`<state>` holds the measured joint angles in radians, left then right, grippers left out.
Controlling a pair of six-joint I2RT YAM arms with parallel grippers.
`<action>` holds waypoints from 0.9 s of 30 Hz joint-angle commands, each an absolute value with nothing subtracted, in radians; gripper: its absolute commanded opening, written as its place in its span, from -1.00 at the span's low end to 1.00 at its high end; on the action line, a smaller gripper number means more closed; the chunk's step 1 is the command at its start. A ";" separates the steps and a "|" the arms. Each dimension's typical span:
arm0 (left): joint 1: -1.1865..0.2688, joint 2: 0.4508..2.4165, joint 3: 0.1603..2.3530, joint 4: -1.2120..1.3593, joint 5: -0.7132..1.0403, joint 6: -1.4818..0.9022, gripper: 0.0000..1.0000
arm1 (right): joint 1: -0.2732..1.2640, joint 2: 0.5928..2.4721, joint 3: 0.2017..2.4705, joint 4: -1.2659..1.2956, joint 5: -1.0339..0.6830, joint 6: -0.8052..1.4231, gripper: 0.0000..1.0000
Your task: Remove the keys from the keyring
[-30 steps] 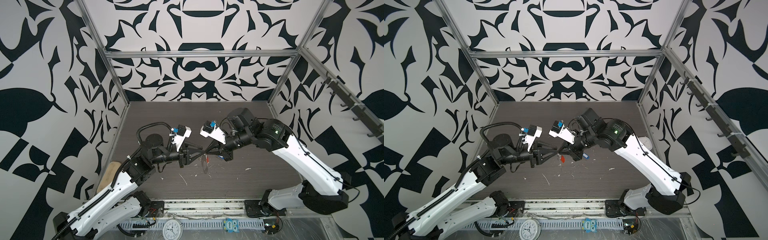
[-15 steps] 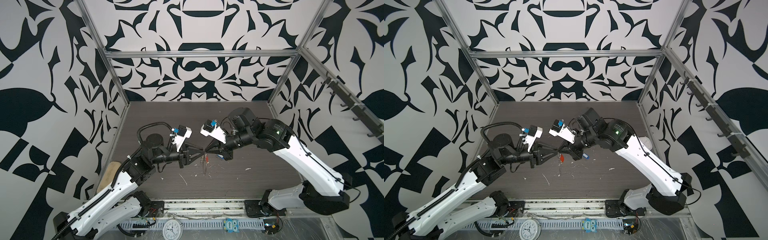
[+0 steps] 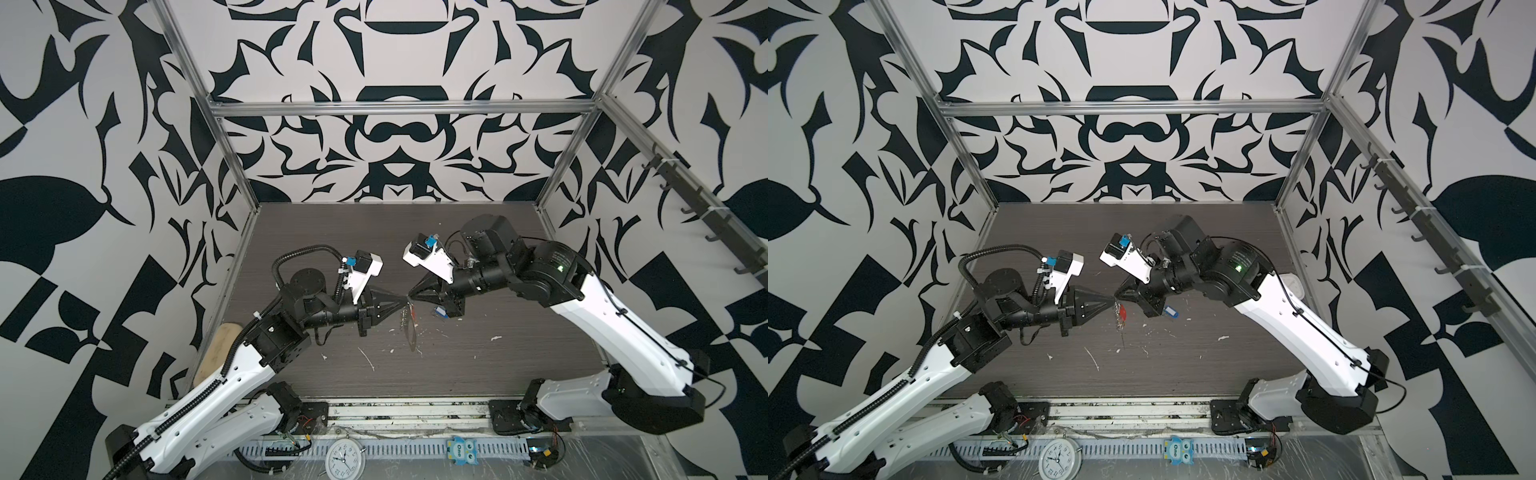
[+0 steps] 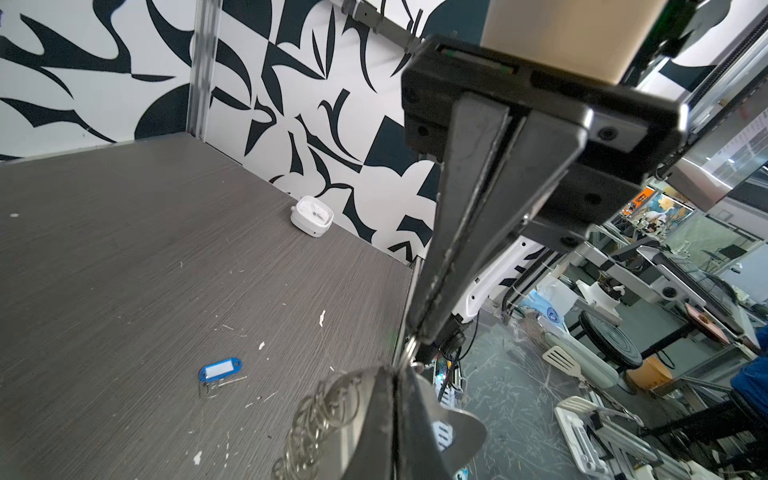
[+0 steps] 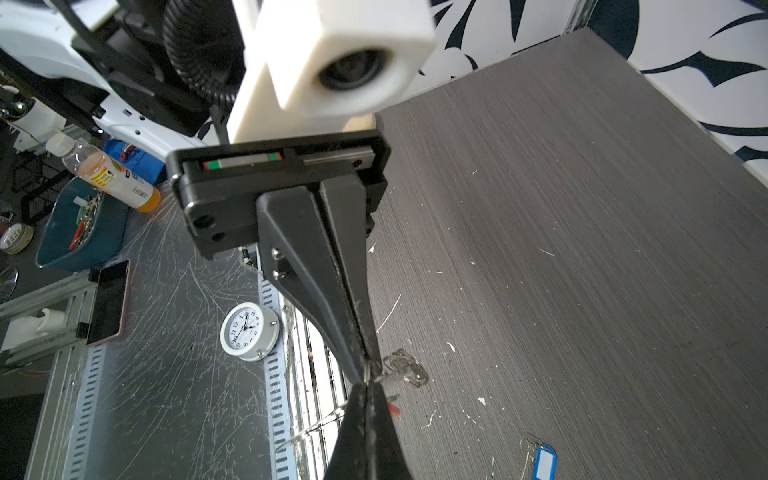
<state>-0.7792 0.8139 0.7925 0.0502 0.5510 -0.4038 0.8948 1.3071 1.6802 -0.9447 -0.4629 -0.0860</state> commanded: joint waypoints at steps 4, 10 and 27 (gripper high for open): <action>-0.776 0.722 0.701 0.261 0.410 -0.426 -1.00 | 0.903 1.118 1.466 -0.543 -0.408 0.078 -0.41; -0.776 0.701 0.674 0.349 0.384 -0.434 -1.00 | 0.902 1.001 1.265 -0.290 -0.386 0.166 -0.22; -0.776 0.698 0.657 0.425 0.408 -0.479 -1.00 | 0.932 0.980 1.125 -0.102 -0.414 0.204 -0.22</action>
